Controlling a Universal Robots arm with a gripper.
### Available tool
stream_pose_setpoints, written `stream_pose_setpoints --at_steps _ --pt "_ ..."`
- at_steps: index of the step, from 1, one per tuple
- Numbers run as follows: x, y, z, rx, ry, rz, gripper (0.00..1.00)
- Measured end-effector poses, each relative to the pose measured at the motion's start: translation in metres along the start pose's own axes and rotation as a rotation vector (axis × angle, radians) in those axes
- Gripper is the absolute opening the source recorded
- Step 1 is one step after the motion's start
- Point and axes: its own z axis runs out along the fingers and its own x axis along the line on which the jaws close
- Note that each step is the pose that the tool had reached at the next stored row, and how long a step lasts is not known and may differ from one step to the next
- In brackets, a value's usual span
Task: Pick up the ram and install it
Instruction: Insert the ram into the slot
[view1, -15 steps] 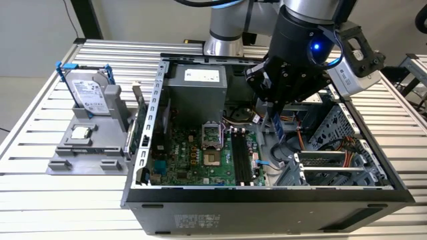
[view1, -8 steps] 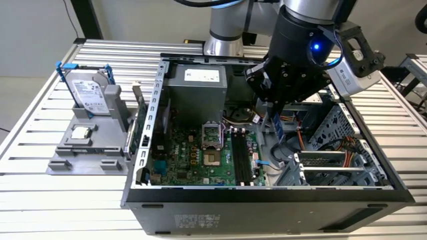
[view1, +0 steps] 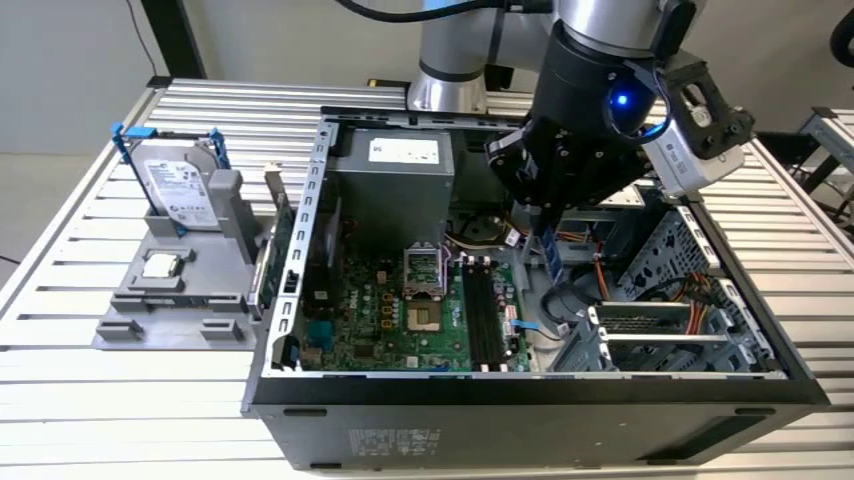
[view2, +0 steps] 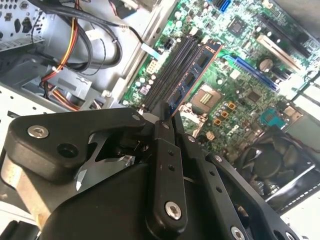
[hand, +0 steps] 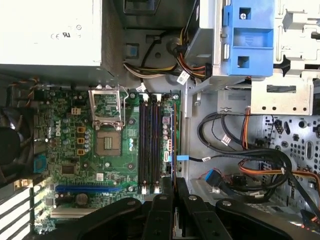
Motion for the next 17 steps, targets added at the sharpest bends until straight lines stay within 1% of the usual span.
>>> stream_pose_setpoints --at_steps 3,5,13,15,17 --pt "0.0002 0.0064 0.0056 0.0001 0.0 0.001 0.0" --pt "0.0003 0.0091 0.0092 -0.0001 0.0 0.002 0.0" --pt "0.0007 0.0096 0.0235 0.001 -0.0007 0.039 0.0" --pt "0.0008 0.0096 0.0255 0.0012 -0.0006 0.041 0.0" --pt "0.0008 0.0096 0.0255 0.0013 -0.0005 0.042 0.0"
